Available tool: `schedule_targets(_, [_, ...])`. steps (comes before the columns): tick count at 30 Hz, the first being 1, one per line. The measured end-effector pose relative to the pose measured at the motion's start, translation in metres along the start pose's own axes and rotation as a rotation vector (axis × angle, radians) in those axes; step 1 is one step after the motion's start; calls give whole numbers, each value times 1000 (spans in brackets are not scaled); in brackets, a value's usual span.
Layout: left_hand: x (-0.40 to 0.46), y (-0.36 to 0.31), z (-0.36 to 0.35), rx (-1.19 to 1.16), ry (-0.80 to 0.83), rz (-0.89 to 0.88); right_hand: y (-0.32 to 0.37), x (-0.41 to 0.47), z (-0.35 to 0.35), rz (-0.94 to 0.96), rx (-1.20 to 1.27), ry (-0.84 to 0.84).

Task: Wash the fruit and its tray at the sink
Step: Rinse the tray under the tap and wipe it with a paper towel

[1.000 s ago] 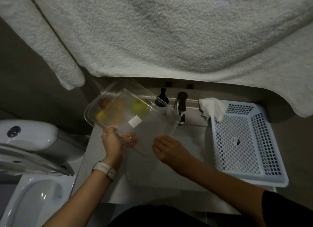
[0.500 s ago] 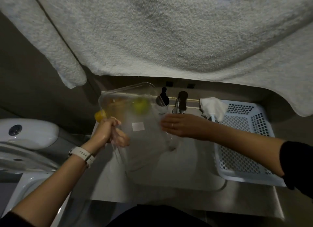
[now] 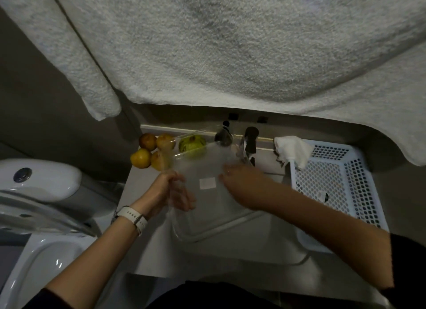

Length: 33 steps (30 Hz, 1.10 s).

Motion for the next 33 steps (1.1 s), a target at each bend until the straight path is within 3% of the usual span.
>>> schedule_targets(3, [5, 10, -4, -22, -6, 32, 8, 12, -27, -128, 212, 114])
schedule_targets(6, [9, 15, -8, -26, 0, 22, 6, 33, -35, -115, 343, 51])
schedule_targets(13, [23, 20, -2, 36, -67, -34, 65, 44, -32, 196, 265, -121])
schedule_targets(18, [12, 22, 25, 39, -197, -78, 66, 10, -56, 341, 242, 118])
schedule_targets(23, [10, 28, 21, -17, -156, -39, 23, -3, -77, 32, 377, 171])
schedule_targets(26, [17, 36, 12, -80, -132, -14, 14, 16, -72, -128, 427, 24])
schedule_targets(30, [21, 47, 2, -107, -140, -55, 15, 51, -67, -161, 502, -49])
schedule_targets(33, [24, 53, 11, -31, -230, -45, 27, 62, -68, -71, 499, -56])
Point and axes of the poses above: each hand's wrist, its own x-axis towards the middle knuckle, its own z-axis out of the back of the hand, y = z × x, the point moved 7 cm from there along x, towards the middle knuckle, and after that the axes turned 15 degrees about y, right-handed, at the moved point
